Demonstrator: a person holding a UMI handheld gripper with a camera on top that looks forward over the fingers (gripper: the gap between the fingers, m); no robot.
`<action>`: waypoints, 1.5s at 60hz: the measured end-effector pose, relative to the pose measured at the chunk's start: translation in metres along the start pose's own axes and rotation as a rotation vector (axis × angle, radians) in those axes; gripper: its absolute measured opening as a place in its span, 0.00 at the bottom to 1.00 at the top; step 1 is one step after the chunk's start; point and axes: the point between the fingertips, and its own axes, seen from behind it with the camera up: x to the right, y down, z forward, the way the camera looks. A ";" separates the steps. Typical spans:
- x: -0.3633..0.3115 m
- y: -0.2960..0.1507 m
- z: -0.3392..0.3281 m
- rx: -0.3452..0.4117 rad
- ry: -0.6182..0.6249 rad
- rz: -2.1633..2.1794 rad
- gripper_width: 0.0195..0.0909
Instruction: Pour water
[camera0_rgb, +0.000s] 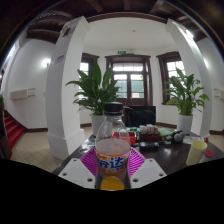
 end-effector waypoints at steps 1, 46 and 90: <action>0.000 0.000 0.000 -0.002 0.000 0.004 0.21; 0.214 -0.046 0.032 0.136 0.062 1.411 0.23; 0.274 -0.037 0.034 0.278 0.070 2.046 0.23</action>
